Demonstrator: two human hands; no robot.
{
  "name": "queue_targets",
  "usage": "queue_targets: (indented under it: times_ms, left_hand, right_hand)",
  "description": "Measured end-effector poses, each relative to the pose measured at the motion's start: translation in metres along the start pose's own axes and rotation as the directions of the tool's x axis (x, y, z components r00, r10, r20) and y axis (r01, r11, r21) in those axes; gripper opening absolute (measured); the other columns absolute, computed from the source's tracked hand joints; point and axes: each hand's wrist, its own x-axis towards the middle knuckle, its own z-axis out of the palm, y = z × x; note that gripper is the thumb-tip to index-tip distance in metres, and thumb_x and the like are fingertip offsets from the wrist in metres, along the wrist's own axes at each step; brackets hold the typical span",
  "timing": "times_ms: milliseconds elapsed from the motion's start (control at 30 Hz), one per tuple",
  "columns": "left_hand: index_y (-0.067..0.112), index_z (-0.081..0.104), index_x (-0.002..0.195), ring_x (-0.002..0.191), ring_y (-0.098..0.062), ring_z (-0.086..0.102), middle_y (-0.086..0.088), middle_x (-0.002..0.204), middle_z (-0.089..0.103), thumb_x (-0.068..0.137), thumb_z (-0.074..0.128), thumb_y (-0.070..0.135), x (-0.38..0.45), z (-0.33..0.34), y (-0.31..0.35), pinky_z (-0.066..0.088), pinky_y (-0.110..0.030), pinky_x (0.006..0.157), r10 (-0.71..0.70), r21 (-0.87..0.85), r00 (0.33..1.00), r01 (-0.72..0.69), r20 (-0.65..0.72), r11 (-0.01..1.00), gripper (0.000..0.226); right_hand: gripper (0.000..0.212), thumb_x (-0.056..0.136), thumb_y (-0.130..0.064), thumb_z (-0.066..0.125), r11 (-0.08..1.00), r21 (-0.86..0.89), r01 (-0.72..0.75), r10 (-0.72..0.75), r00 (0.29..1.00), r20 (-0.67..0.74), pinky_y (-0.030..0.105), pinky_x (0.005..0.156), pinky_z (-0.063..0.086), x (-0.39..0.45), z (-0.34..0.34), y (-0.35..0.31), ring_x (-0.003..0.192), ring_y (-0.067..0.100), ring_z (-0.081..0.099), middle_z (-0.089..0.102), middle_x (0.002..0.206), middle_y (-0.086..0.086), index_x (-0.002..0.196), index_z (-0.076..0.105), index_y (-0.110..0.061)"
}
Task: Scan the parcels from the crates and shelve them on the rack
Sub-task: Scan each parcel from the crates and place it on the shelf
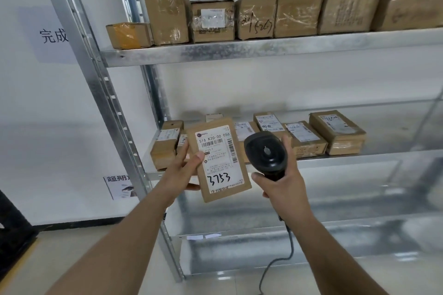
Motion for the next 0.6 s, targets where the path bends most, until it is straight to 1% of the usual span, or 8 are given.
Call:
queue_targets:
  times_ms: [100,200,267,367,433,500,567,600]
  left_hand:
    - [0.047,0.037,0.137,0.1,-0.016,0.068,0.012,0.102,0.073,0.098,0.044,0.044,0.003,0.032,0.008,0.061,-0.041,0.07,0.021,-0.019,0.998,-0.019,0.065,1.0,0.04]
    - [0.043,0.036,0.139,0.101,-0.017,0.068,0.008,0.107,0.072,0.097,0.045,0.045,0.009,0.075,0.018,0.06,-0.039,0.066,0.029,-0.033,0.993,-0.026,0.117,0.999,0.042]
    - [0.032,0.033,0.14,0.096,-0.016,0.068,0.004,0.104,0.071,0.096,0.049,0.046,0.013,0.109,0.026,0.061,-0.041,0.066,0.003,-0.054,0.994,0.002,0.105,0.999,0.05]
    - [0.014,0.037,0.125,0.085,-0.014,0.07,-0.003,0.097,0.071,0.094,0.052,0.046,0.016,0.162,0.039,0.061,-0.043,0.066,-0.021,-0.108,0.998,0.027,0.059,0.994,0.046]
    - [0.013,0.039,0.118,0.084,-0.01,0.068,-0.004,0.1,0.07,0.094,0.05,0.047,0.015,0.198,0.05,0.06,-0.035,0.061,-0.002,-0.095,0.996,0.01,0.087,0.995,0.043]
    - [0.015,0.043,0.121,0.083,-0.003,0.066,0.0,0.104,0.068,0.094,0.051,0.046,0.016,0.235,0.06,0.056,-0.022,0.056,0.046,-0.054,0.985,-0.038,0.164,0.998,0.042]
    - [0.021,0.046,0.128,0.08,0.002,0.065,0.006,0.109,0.066,0.091,0.059,0.041,0.017,0.269,0.069,0.051,-0.013,0.057,0.106,-0.025,0.958,-0.103,0.266,0.994,0.044]
    - [0.027,0.047,0.129,0.084,0.001,0.065,0.008,0.113,0.065,0.089,0.064,0.036,0.018,0.285,0.073,0.05,-0.012,0.062,0.13,-0.021,0.942,-0.13,0.311,0.991,0.045]
  right_hand:
    - [0.107,0.077,-0.011,0.082,1.0,-0.009,-0.021,0.021,0.998,-0.063,0.05,0.091,0.056,-0.006,-0.021,0.011,0.114,0.017,0.061,0.05,0.107,-0.039,0.15,0.015,-0.051]
    - [0.106,0.077,-0.009,0.081,0.999,-0.011,-0.048,0.046,0.993,-0.105,0.05,0.09,0.056,-0.01,-0.051,0.022,0.114,0.017,0.062,0.055,0.109,-0.035,0.152,0.017,-0.047]
    - [0.104,0.078,-0.009,0.081,0.998,-0.016,-0.053,0.05,0.988,-0.146,0.05,0.089,0.057,-0.008,-0.075,0.029,0.115,0.019,0.062,0.057,0.113,-0.03,0.153,0.018,-0.044]
    - [0.103,0.078,-0.01,0.08,0.998,-0.038,-0.051,0.041,0.969,-0.244,0.048,0.086,0.058,-0.002,-0.114,0.037,0.11,0.018,0.064,0.058,0.107,-0.033,0.152,0.019,-0.046]
    - [0.102,0.079,-0.009,0.079,0.998,-0.036,-0.057,0.042,0.948,-0.317,0.048,0.088,0.057,0.005,-0.144,0.041,0.106,0.016,0.065,0.058,0.102,-0.035,0.152,0.018,-0.046]
    - [0.102,0.08,-0.008,0.077,0.998,-0.023,-0.057,0.044,0.922,-0.384,0.049,0.09,0.056,0.014,-0.176,0.047,0.102,0.018,0.067,0.062,0.095,-0.036,0.152,0.015,-0.047]
    - [0.102,0.081,-0.007,0.075,0.999,-0.02,-0.041,0.029,0.902,-0.431,0.05,0.09,0.055,0.024,-0.207,0.052,0.1,0.02,0.068,0.06,0.095,-0.045,0.153,0.014,-0.046]
    - [0.102,0.081,-0.006,0.075,0.999,-0.022,-0.036,0.023,0.893,-0.449,0.05,0.091,0.055,0.029,-0.221,0.054,0.1,0.019,0.067,0.057,0.094,-0.049,0.154,0.014,-0.045]
